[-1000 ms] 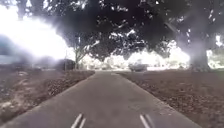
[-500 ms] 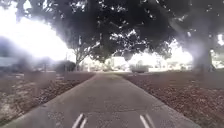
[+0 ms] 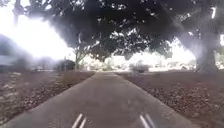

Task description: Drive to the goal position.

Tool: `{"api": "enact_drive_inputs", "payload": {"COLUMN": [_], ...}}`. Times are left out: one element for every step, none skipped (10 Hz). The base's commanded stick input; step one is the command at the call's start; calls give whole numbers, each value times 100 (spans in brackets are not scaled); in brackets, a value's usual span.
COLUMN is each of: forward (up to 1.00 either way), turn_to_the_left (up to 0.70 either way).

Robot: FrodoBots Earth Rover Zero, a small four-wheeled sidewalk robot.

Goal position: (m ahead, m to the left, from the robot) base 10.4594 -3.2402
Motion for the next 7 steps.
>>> {"api": "enact_drive_inputs", "payload": {"forward": [70,70,70,70,70,70,70], "turn_to_the_left": [20,5,0,0,0,0,0]}}
